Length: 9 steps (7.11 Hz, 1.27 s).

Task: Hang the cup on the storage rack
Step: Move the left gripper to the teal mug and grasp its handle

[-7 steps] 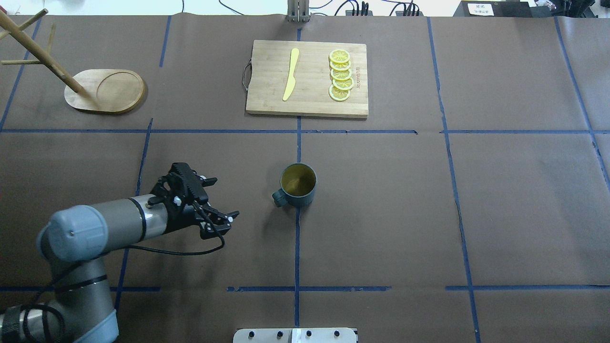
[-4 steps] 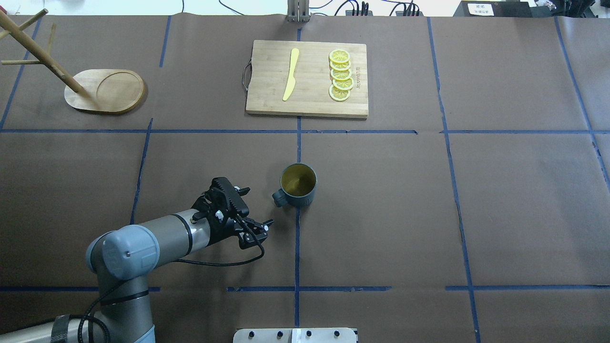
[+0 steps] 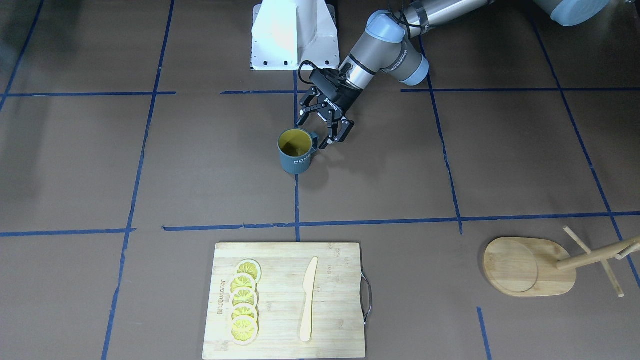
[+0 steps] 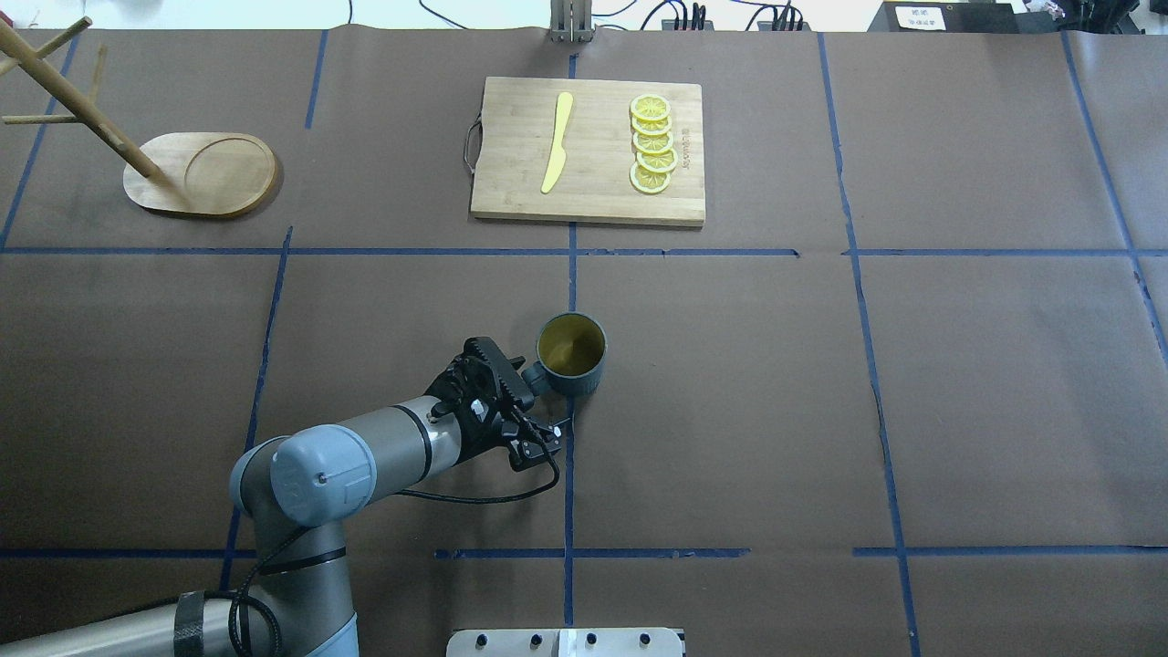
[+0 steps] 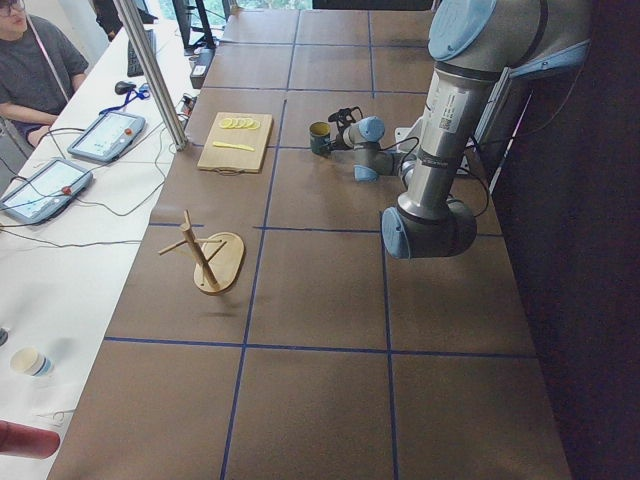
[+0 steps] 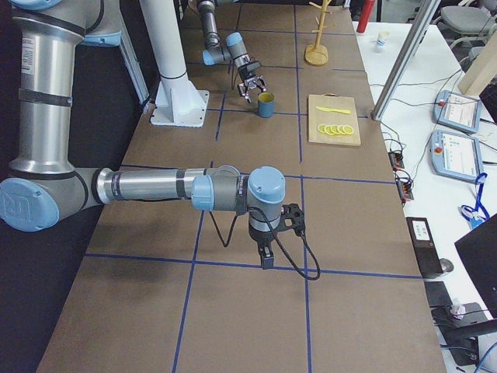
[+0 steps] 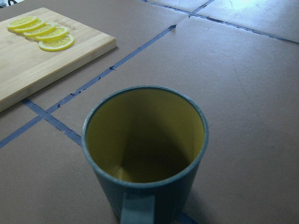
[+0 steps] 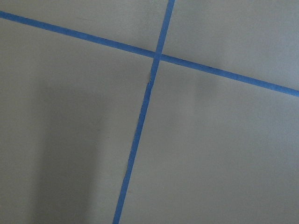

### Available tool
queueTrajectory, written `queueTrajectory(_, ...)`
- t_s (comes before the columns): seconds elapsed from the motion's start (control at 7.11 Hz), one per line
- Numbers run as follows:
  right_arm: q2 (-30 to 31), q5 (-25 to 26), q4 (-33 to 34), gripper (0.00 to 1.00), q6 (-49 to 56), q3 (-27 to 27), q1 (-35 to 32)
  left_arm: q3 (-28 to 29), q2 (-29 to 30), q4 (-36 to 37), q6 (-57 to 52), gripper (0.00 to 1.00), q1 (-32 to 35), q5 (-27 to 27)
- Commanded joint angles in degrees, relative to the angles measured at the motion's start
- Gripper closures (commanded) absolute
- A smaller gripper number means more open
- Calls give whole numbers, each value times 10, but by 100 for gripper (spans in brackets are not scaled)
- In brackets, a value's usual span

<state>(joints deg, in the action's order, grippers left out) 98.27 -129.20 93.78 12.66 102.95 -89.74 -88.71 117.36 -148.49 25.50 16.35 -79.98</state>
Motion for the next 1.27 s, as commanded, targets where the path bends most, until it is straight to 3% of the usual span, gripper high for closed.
queueTrajectory(0.0,0,0,0,0,1,0,0,4,5,2,-1,29,2,-1)
queueTrajectory(0.7,0,0,0,0,2,-3,0,5,12,0,4,85,6,-1)
queueTrajectory(1.13,1,-1,0,0,2,-10,0,-1,12,-13,50,96,12,-1)
